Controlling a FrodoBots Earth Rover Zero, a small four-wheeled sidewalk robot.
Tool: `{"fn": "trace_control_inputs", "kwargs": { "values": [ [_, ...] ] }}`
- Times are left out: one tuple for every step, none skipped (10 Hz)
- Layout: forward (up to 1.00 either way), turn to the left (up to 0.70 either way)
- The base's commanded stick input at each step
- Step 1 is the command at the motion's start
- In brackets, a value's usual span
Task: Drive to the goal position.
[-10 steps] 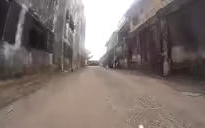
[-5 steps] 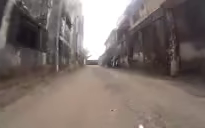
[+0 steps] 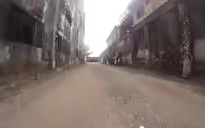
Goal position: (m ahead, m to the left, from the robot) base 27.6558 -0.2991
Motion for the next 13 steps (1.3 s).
{"fn": "trace_control_inputs", "kwargs": {
  "values": [
    [1.00,0.00],
    [1.00,0.00],
    [1.00,0.00],
    [1.00,0.00],
    [1.00,0.00],
    [1.00,0.00],
    [1.00,0.00],
    [1.00,0.00],
    [1.00,0.00],
    [1.00,0.00],
    [1.00,0.00],
    [1.00,0.00],
    [1.00,0.00]
  ]
}}
